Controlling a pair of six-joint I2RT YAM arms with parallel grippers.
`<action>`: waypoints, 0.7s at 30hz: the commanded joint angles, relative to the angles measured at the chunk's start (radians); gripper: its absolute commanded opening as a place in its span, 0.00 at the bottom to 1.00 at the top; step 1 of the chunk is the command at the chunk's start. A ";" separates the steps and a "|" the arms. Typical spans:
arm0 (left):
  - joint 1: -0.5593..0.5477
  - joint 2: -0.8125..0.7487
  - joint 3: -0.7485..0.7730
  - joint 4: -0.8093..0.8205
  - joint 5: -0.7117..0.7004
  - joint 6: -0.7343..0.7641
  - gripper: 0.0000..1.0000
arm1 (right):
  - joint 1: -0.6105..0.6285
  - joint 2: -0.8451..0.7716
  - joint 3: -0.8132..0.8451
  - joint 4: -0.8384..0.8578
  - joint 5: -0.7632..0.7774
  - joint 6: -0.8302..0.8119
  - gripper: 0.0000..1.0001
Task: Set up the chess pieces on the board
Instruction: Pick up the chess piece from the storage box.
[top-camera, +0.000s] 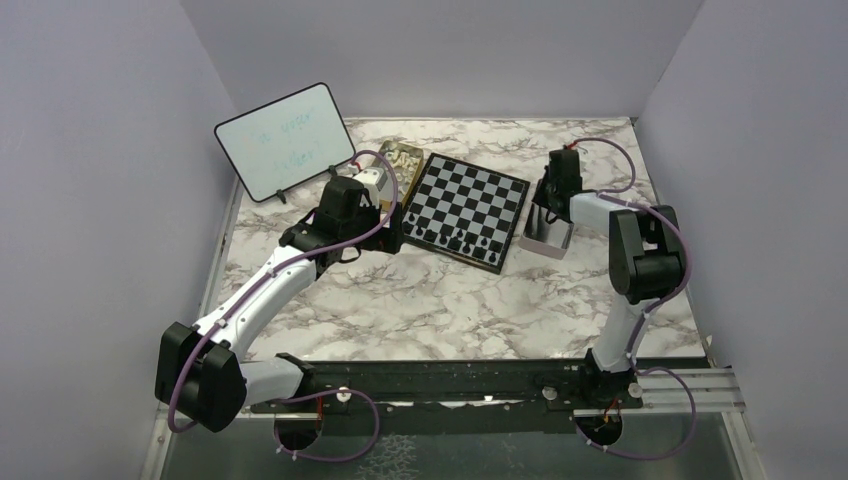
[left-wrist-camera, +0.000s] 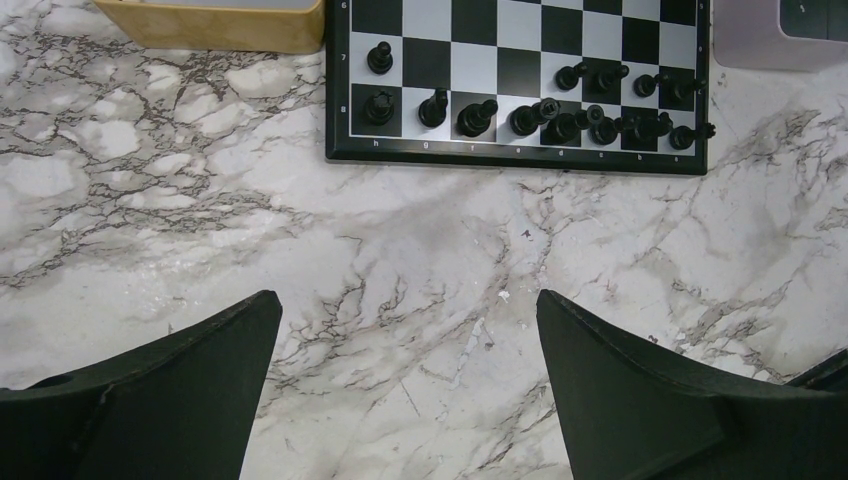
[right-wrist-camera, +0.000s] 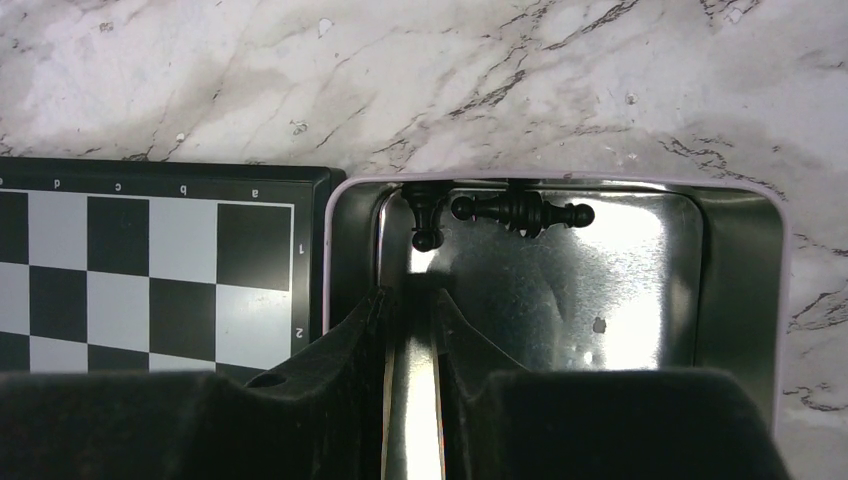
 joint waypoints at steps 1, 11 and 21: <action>-0.003 -0.022 0.005 0.010 0.014 0.011 0.99 | -0.003 0.028 0.034 0.047 -0.006 -0.002 0.25; -0.003 -0.019 0.006 0.010 0.014 0.016 0.99 | -0.005 0.073 0.062 0.048 0.016 -0.030 0.26; -0.003 -0.016 0.006 0.008 0.015 0.018 0.99 | -0.005 0.098 0.065 0.054 0.026 -0.047 0.25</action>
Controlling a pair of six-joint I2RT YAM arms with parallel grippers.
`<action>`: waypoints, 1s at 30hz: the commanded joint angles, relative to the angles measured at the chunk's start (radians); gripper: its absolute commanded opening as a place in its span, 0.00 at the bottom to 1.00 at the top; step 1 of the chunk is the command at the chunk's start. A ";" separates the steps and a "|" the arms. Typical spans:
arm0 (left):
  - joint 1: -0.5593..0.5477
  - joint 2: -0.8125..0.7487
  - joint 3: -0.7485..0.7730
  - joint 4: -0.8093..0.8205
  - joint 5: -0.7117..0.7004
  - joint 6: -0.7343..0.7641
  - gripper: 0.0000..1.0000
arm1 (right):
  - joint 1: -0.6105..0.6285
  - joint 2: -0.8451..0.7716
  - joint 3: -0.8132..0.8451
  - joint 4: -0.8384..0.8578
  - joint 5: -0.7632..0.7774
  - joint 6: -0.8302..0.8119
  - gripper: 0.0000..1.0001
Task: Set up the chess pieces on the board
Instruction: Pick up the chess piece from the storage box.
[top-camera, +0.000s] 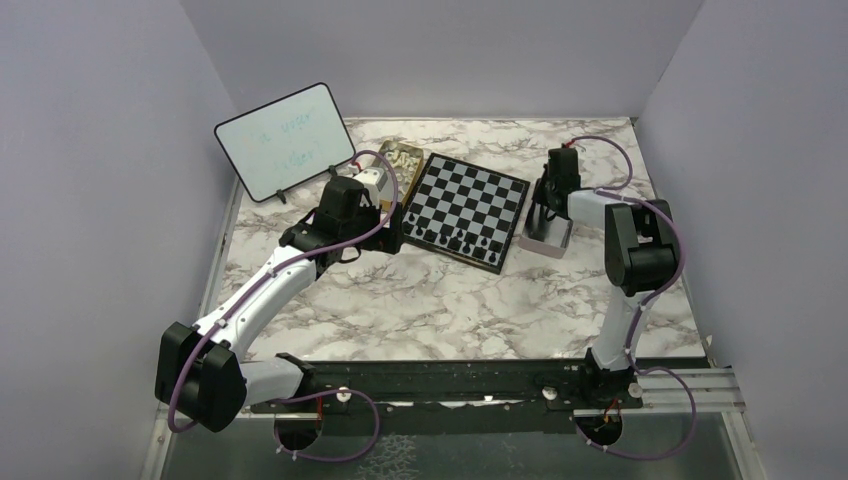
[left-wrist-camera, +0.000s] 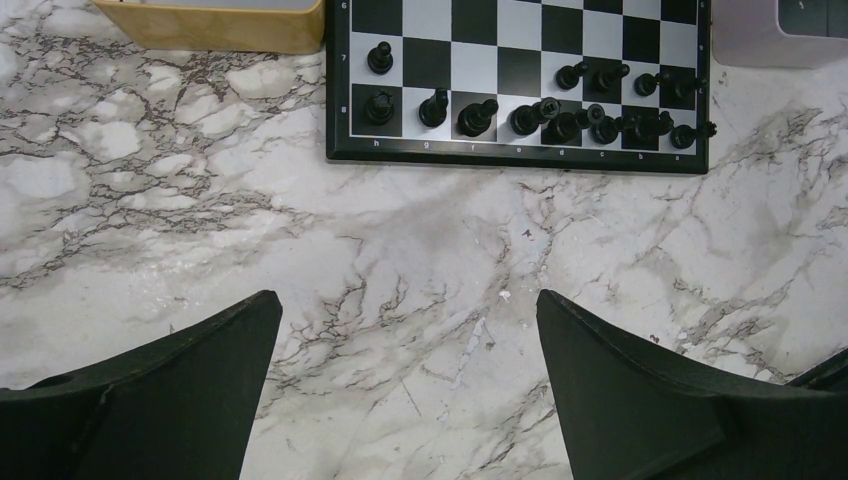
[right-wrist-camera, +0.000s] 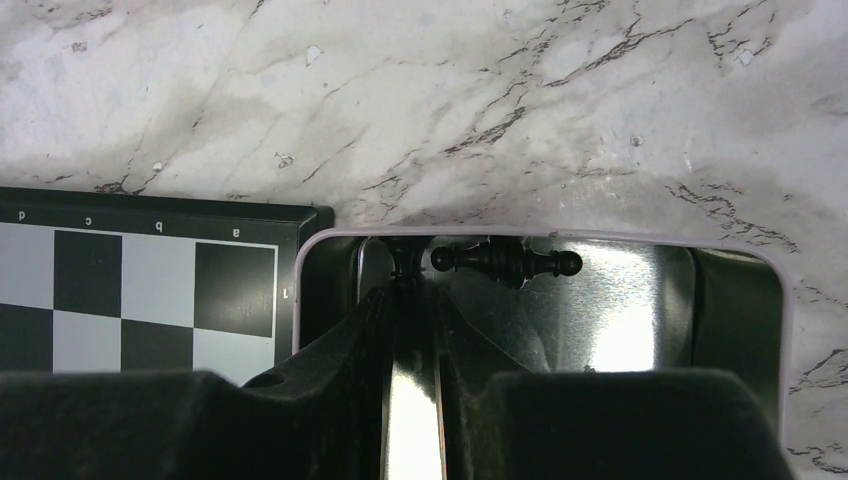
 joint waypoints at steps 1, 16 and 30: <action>-0.003 -0.014 0.006 0.008 0.015 0.014 0.99 | -0.004 0.026 0.019 0.024 0.026 -0.019 0.25; -0.002 -0.010 0.006 0.008 0.019 0.015 0.99 | -0.003 0.041 0.048 0.028 0.031 -0.040 0.19; -0.002 -0.004 0.005 0.008 0.022 0.017 0.98 | -0.004 -0.014 0.061 -0.042 0.033 -0.086 0.09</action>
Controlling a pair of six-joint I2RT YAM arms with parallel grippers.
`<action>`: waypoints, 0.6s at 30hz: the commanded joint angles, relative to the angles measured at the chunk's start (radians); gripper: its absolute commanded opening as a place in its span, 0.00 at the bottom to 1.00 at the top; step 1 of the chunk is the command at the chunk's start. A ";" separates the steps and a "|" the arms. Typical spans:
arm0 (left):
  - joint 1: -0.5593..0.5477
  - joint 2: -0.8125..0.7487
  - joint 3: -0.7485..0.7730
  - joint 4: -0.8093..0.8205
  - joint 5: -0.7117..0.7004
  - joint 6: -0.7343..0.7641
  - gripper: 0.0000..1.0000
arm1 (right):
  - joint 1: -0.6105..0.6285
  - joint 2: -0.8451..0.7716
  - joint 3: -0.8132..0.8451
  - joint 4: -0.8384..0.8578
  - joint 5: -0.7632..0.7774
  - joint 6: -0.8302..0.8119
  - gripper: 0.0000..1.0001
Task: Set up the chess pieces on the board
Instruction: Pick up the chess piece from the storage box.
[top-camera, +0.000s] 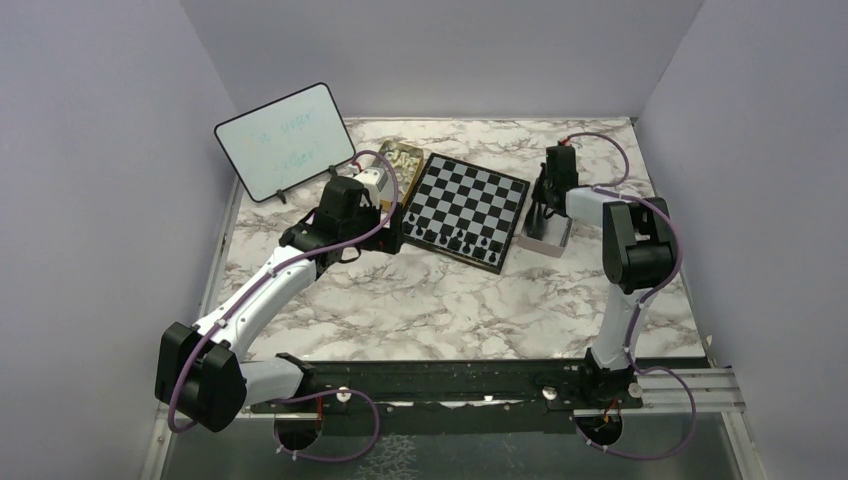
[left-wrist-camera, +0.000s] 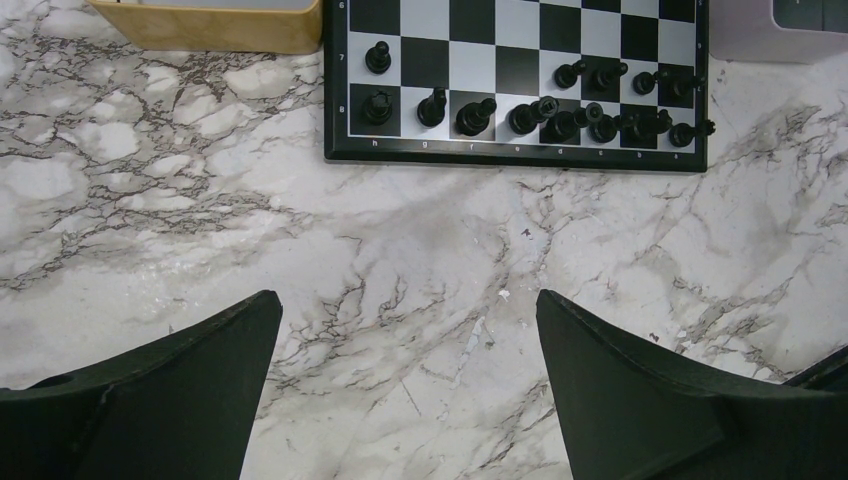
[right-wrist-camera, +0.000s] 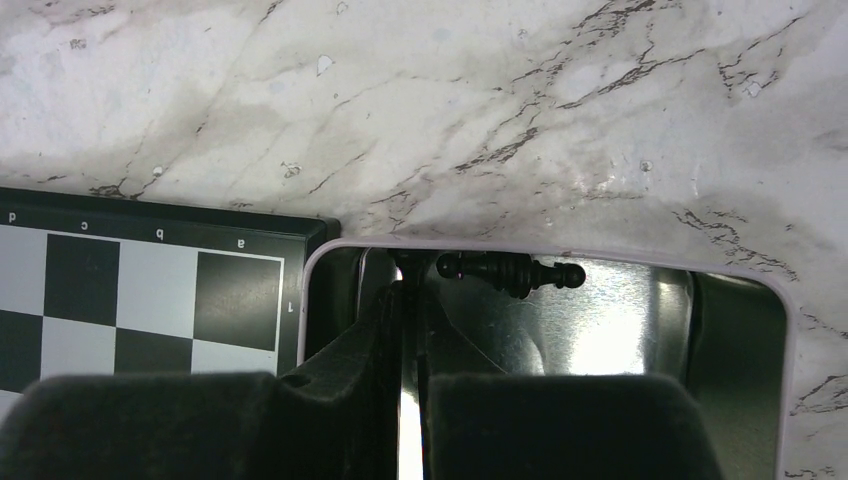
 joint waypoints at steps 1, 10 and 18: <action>-0.001 -0.003 0.005 0.009 0.020 0.013 0.97 | -0.004 -0.048 0.030 -0.049 0.021 -0.043 0.09; -0.002 -0.007 0.000 0.044 0.093 0.001 0.92 | -0.004 -0.195 -0.041 -0.079 -0.039 -0.126 0.07; -0.002 -0.016 -0.055 0.203 0.319 0.024 0.88 | -0.003 -0.363 -0.096 -0.210 -0.223 -0.167 0.07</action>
